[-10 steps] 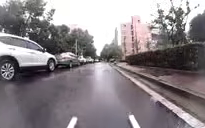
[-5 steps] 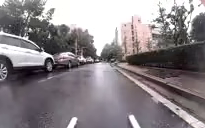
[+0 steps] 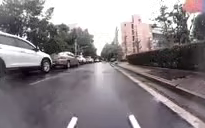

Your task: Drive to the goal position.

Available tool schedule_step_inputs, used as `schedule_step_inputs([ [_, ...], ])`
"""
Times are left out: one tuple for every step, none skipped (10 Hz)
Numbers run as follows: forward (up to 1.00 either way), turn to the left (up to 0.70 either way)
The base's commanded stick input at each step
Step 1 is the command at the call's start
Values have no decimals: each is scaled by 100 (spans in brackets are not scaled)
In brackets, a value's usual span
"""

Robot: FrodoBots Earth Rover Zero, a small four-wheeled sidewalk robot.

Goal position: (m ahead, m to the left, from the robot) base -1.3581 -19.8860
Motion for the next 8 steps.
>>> schedule_step_inputs([
  [70, 0],
  [70, 0],
  [70, 0],
  [70, 0],
  [70, 0],
  [70, 0],
  [70, 0],
  [70, 0],
])
